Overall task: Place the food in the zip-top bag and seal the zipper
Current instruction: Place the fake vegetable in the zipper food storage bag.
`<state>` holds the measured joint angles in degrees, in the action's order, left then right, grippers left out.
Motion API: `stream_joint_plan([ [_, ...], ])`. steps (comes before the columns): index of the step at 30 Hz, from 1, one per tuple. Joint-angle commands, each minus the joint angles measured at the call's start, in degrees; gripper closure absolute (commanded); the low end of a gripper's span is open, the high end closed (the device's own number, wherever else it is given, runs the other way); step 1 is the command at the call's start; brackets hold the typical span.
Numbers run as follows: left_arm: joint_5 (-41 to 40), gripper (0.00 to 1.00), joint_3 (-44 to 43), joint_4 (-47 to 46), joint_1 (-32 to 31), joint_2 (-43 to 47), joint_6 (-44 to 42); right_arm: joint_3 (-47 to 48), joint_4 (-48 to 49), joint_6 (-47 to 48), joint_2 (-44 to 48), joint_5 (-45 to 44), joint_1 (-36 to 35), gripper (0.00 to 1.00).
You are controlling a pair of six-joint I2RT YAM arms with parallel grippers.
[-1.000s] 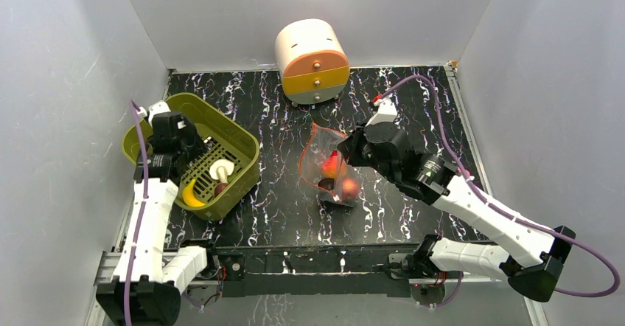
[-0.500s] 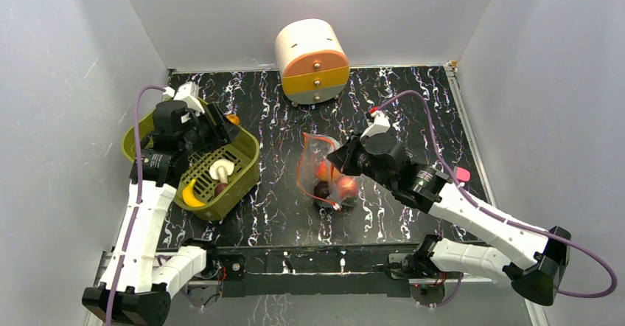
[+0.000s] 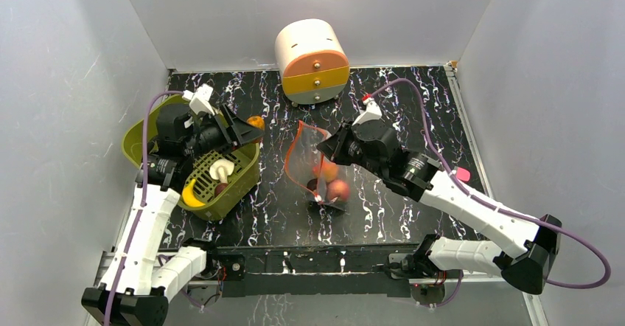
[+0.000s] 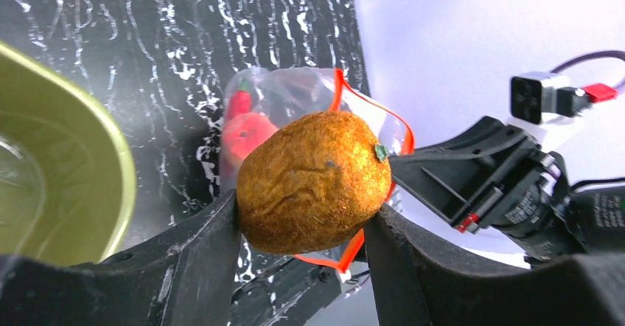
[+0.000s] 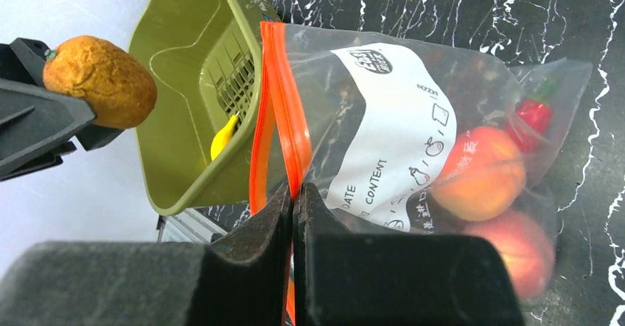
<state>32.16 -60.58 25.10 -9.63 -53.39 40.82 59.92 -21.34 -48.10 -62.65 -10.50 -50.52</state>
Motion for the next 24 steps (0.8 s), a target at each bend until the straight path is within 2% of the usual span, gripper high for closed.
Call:
stream_joint_plan([
  [1, 5.13, 0.72, -0.55, -3.27, -1.09, 1.57, 4.58, 4.76, 3.05, -0.42, -1.33, 0.23, -0.12, 1.00],
  [13, 8.06, 0.74, 2.40, -10.23, -2.95, 1.86, 13.72, 4.60, 5.75, -1.06, 0.09, -3.64, -0.10, 1.00],
  [21, 5.78, 0.73, 2.84, -12.00, -6.32, 0.92, 17.98, 4.01, 6.97, -1.17, -0.29, -3.98, -0.15, 1.00],
  [24, 5.10, 0.72, 2.48, -10.40, -8.69, -0.41, 17.06, 3.14, 7.77, -1.73, -0.26, -4.42, -0.17, 1.00],
])
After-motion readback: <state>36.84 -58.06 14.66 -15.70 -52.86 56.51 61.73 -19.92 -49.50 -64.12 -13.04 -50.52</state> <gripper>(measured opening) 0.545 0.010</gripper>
